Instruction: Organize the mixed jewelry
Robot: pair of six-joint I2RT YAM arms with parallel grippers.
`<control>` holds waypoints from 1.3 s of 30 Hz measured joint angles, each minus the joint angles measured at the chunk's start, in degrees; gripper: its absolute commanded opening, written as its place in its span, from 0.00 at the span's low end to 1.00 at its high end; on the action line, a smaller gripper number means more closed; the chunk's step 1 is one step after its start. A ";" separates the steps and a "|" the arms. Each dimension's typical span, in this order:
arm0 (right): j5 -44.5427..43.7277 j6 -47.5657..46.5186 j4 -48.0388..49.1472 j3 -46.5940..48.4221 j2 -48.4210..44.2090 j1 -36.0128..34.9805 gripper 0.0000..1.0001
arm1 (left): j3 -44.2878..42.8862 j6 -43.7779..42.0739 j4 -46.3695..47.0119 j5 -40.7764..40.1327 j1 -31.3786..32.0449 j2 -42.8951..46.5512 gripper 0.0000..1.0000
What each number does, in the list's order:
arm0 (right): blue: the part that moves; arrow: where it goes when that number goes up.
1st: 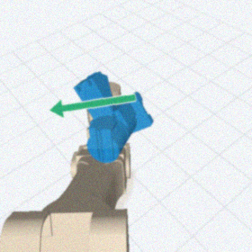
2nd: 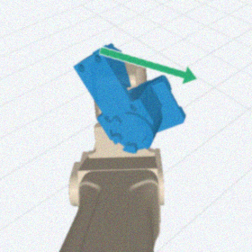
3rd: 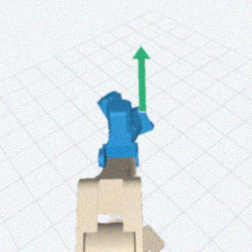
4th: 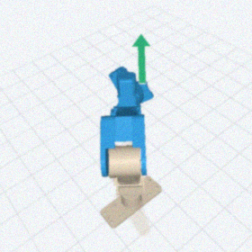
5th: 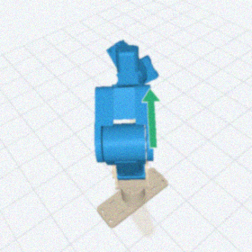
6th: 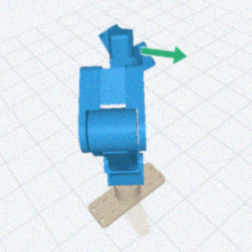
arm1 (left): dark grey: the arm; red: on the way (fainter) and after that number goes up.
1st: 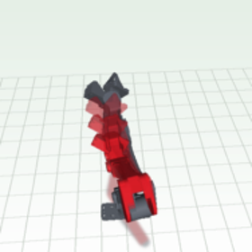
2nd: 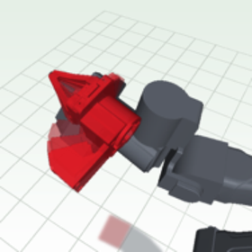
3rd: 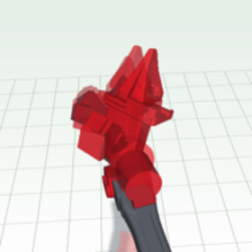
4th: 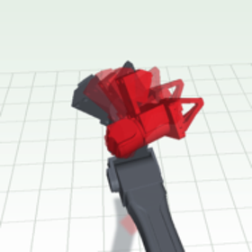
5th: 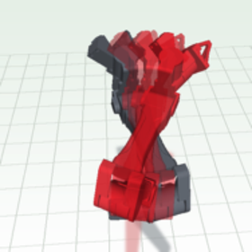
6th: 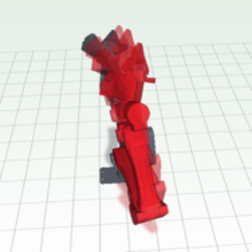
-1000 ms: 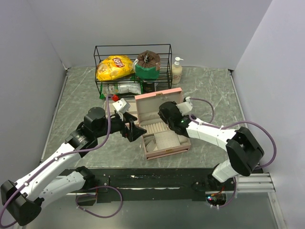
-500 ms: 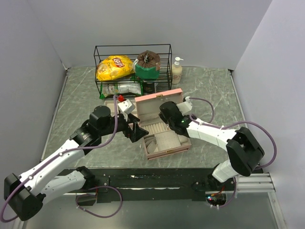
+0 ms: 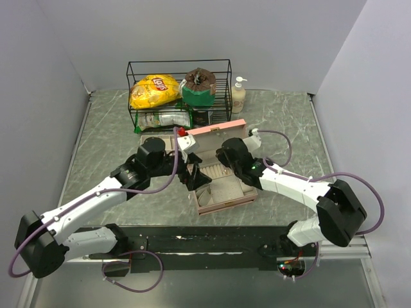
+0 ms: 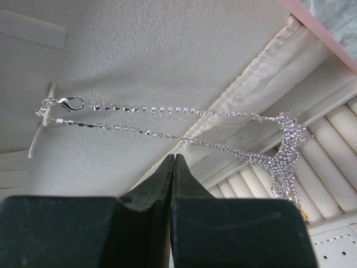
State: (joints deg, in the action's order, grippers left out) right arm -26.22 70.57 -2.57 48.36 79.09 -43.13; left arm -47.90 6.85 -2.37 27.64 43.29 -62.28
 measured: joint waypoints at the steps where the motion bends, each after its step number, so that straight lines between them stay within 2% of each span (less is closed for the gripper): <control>1: 0.17 -0.11 0.07 0.00 0.00 0.00 0.00 | -0.13 -0.44 0.72 0.15 0.13 -0.90 0.96; 2: 0.26 -0.17 0.11 -0.07 0.00 0.02 0.02 | -0.48 -0.92 1.07 0.20 0.28 -1.84 0.96; 5: 0.39 -0.20 -0.07 -0.33 -0.02 0.09 0.33 | -2.14 -2.27 1.27 0.17 0.70 -4.76 0.96; 7: 0.44 -0.22 -0.15 -0.33 -0.02 0.42 0.36 | -2.49 -2.93 1.44 0.04 0.83 -5.35 0.96; 11: 0.46 0.20 -0.24 -0.31 0.09 1.55 0.56 | -2.47 -3.21 2.10 -0.52 0.96 -4.35 0.96; 17: 0.44 0.57 -1.42 2.16 2.99 2.32 0.54 | -2.23 -3.26 2.34 -1.16 1.01 -1.79 0.96; 22: 1.05 1.60 -1.14 3.30 5.42 2.32 0.37 | -2.14 -3.52 2.16 -1.60 1.03 -1.68 0.96; 27: 1.44 2.82 -0.96 3.30 5.64 2.36 0.32 | -2.14 -4.28 2.14 -1.66 1.05 -1.68 0.96; 37: 1.07 3.54 -1.05 3.45 6.03 2.54 0.08 | -2.14 -4.74 2.14 -1.97 1.05 -1.75 0.96; 39: 1.07 3.52 -1.09 3.76 6.56 2.58 0.06 | -2.14 -4.76 2.16 -1.97 1.05 -1.84 0.97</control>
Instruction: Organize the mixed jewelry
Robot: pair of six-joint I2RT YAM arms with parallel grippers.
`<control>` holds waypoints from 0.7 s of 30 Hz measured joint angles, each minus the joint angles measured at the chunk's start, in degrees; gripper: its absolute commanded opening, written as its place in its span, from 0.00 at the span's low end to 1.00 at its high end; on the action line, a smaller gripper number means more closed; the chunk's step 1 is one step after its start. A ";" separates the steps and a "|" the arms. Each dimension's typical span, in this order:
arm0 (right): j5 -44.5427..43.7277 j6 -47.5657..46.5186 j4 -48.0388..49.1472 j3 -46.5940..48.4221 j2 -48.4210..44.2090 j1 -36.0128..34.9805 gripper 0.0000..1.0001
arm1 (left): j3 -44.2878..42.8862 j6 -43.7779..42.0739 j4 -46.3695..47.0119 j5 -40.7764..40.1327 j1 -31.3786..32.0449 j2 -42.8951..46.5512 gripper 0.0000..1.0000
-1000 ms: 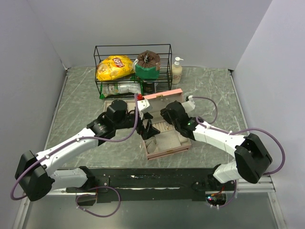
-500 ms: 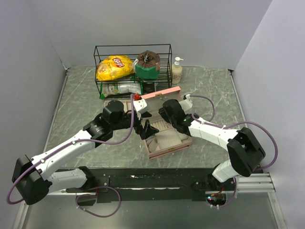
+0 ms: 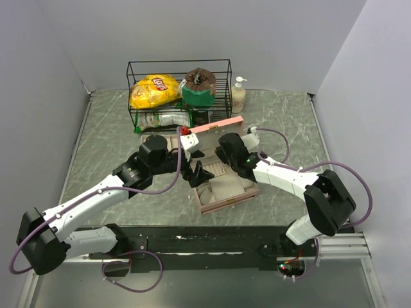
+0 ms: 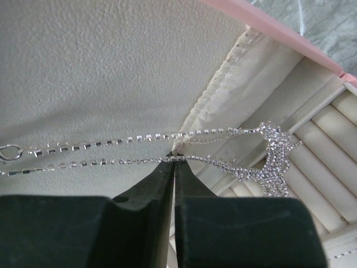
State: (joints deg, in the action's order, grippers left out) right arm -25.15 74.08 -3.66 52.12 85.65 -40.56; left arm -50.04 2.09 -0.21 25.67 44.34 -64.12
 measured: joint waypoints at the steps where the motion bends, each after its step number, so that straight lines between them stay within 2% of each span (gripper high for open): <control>1: 0.00 0.00 -0.02 0.17 0.15 0.00 0.00 | 0.00 0.00 0.00 0.00 0.00 -0.13 0.97; 12: 1.11 -1.42 1.11 -0.46 -0.15 0.33 0.00 | -0.02 -2.82 0.17 0.20 0.00 -3.02 0.96; 21: 2.91 -5.14 4.00 -3.80 -3.10 0.37 0.00 | -1.79 -8.90 0.79 1.22 0.00 -10.19 0.96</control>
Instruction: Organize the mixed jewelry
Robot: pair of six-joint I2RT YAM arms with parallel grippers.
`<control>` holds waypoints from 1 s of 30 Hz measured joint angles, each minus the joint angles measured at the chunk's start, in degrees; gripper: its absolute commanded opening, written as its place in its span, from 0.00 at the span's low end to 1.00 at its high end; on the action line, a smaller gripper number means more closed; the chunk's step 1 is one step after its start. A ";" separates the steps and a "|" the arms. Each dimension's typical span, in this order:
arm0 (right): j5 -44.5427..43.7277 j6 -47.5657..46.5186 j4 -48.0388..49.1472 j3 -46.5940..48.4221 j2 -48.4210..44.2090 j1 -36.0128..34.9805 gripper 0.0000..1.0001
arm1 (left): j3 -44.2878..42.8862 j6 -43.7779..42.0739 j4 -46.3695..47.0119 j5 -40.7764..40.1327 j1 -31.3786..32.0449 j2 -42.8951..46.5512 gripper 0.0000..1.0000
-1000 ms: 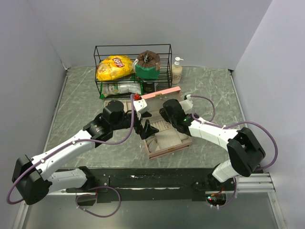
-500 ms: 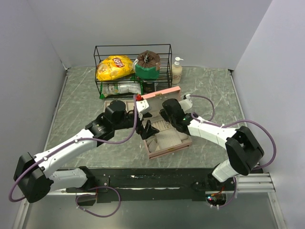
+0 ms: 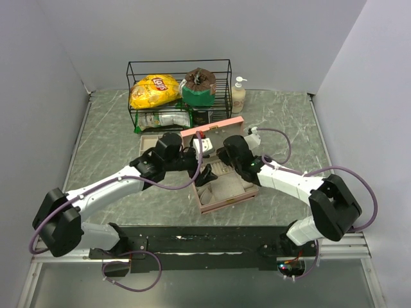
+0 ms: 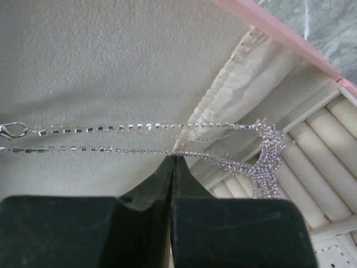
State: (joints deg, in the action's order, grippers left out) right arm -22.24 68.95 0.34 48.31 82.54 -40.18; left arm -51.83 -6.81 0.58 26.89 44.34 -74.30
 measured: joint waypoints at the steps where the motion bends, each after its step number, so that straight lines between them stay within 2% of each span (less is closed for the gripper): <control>1: 0.11 -0.50 0.11 -0.13 -0.09 0.02 0.00 | -0.02 -0.72 0.22 -0.22 0.00 -0.55 0.96; 17: 1.31 -3.61 2.49 -3.02 -2.29 0.11 0.00 | 0.07 -11.56 6.95 -9.81 0.13 -9.81 0.96; 25: 1.79 -4.17 3.54 -3.45 -2.29 0.13 0.00 | 3.10 -14.49 16.00 -15.28 1.36 -11.08 0.96; 30: 2.19 -4.44 3.98 -3.72 -2.29 0.28 0.00 | 3.26 -15.63 18.16 -16.72 1.90 -13.22 0.96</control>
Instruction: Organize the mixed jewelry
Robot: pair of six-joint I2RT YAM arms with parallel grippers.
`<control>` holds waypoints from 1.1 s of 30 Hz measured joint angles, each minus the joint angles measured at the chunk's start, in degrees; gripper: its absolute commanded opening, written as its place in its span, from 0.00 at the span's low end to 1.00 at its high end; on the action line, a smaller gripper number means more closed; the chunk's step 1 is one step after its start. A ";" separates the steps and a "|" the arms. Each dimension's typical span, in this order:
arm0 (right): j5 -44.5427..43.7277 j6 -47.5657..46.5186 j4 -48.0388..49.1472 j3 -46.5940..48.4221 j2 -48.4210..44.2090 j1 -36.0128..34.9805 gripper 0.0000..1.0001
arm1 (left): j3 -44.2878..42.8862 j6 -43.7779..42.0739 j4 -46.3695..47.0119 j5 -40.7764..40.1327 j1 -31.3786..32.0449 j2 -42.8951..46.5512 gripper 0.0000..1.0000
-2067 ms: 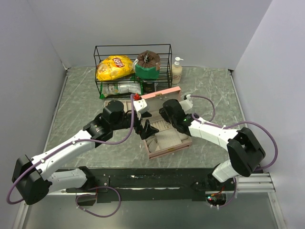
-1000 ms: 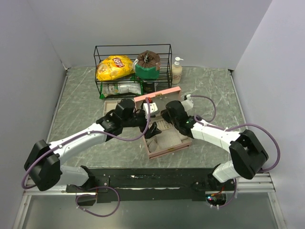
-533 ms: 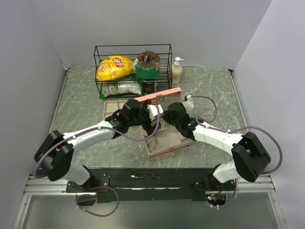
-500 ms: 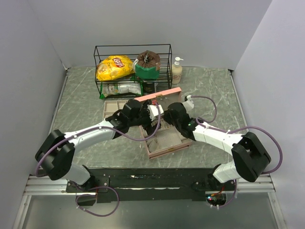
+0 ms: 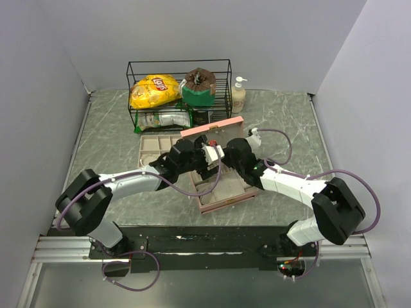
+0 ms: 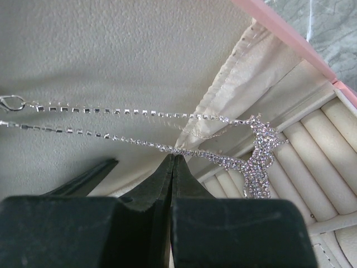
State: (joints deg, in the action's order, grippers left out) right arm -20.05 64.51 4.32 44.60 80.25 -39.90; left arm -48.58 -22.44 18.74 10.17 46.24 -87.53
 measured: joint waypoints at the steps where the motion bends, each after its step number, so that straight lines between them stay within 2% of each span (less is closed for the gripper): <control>1: 0.02 -0.07 0.09 -0.02 0.00 0.00 0.00 | 0.09 -0.22 0.28 -0.07 0.00 -0.39 0.96; 14: 0.96 -1.16 2.16 -2.16 -1.31 0.09 0.00 | 0.02 -0.24 -0.15 -0.98 0.90 -4.11 0.99; 18: 1.31 -2.01 2.73 -2.73 -1.86 0.09 0.00 | -0.31 0.63 -0.42 -1.07 1.01 -4.57 0.92; 19: 1.62 -2.38 2.97 -2.73 -2.14 0.09 0.03 | -0.50 0.81 -0.70 -1.18 1.01 -4.61 0.91; 20: 1.77 -2.80 3.04 -2.71 -2.51 0.09 0.13 | -0.66 1.01 -0.83 -1.29 0.98 -4.68 0.89; 24: 1.86 -5.81 1.81 -1.86 -5.07 0.15 0.26 | -1.46 2.21 -2.10 -2.27 0.98 -4.68 0.80; 26: 1.60 -7.91 -0.28 -0.59 -6.45 0.35 0.38 | -1.97 2.45 -2.95 -2.69 0.94 -4.68 0.77; 28: 1.03 -9.62 -2.38 0.22 -7.78 0.79 0.41 | -2.40 2.71 -3.41 -2.95 0.94 -4.68 0.73; 30: 0.79 -11.06 -4.52 0.24 -9.49 1.75 0.55 | -2.99 3.04 -4.04 -3.48 0.85 -4.68 0.70; 33: 0.59 -12.50 -6.86 -0.07 -12.02 3.28 0.59 | -3.21 3.50 -4.85 -3.69 0.70 -4.68 0.64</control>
State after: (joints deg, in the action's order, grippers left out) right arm -19.46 52.01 -2.55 44.53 68.23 -36.62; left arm -51.79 -18.94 13.89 6.48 46.94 -92.20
